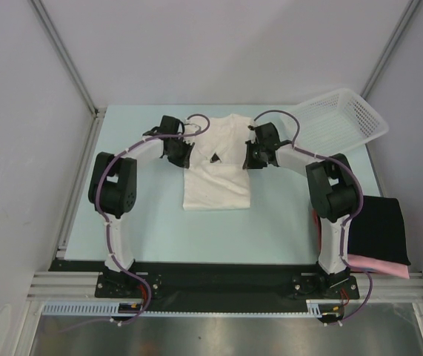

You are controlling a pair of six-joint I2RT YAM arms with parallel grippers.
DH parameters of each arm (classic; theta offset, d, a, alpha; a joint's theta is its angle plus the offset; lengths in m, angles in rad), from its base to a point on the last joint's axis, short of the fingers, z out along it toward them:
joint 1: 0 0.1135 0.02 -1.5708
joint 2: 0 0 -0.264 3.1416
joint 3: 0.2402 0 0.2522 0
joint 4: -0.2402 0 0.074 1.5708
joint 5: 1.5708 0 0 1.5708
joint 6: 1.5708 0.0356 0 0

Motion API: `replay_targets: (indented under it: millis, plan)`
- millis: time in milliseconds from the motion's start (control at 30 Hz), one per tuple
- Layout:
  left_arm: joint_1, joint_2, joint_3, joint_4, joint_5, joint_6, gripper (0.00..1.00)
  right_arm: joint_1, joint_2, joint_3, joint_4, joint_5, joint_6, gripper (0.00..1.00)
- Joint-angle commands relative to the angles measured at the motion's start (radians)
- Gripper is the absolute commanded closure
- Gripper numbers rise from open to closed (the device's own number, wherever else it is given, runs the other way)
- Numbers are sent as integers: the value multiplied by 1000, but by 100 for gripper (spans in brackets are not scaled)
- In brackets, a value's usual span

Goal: Fold and stack the t-shirts
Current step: Fold the tshirt

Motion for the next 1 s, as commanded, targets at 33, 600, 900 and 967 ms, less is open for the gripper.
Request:
replay_targets:
  millis: [33,600,900,967]
  plan:
    - [3,-30,23,49,56,-12,100,-15,-38,13,73,21,42,100]
    - [14,-57,-10,175,-108,20,100,-72,-64,-62,205,87,127,100]
    - [8,-100,76,97,-101,63,36,-46,-149,-35,49,176,69,46]
    - [-6,-178,33,95,-101,86,36,-22,-246,-88,15,240,64,46]
